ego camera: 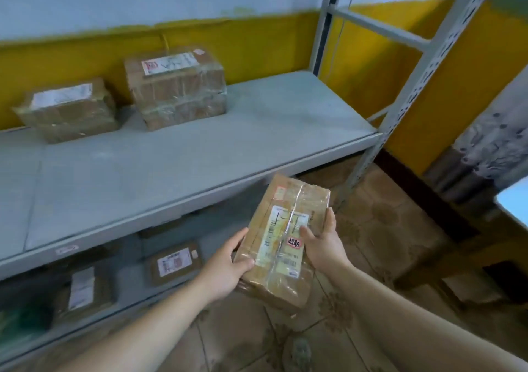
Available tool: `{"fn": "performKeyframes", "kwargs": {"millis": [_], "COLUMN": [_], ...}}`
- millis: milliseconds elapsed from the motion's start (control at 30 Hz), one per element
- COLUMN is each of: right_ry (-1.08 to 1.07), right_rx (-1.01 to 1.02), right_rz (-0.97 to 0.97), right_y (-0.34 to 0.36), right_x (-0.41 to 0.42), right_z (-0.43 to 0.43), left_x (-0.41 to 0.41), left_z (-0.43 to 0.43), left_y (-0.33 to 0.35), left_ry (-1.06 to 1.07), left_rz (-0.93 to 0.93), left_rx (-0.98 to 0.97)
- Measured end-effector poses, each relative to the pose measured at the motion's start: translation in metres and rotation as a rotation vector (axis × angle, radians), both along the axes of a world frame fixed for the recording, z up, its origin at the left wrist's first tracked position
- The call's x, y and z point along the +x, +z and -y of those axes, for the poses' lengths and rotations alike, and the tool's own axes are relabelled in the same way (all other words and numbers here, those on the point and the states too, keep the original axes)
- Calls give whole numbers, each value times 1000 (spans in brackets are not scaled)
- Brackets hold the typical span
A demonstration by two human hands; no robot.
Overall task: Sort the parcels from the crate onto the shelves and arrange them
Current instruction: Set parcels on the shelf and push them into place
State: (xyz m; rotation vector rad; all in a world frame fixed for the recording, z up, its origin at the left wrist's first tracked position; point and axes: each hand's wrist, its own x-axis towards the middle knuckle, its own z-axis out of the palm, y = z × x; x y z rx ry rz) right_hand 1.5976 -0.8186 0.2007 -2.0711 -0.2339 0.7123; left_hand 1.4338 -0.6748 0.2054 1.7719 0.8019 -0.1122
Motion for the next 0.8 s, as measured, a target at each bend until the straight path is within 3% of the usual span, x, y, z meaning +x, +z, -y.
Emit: {"fn": "performKeyframes", "kwargs": {"millis": [333,500,800], "right_ry": [162,261,355], "right_rx": [-128,-57,57], "right_rz": [-40,-24,90], "right_y": [-202,-307,-456], "right_x": [52,63,70], "right_z": [-60,-109,-183], "left_x": [44,54,63], "left_z": [-10,-58,-154], "left_y": [-184,-288,-435], "left_ry": [198,325,347], "left_rz": [-127,-89,-37], "left_rx": [-12,-75,35]}}
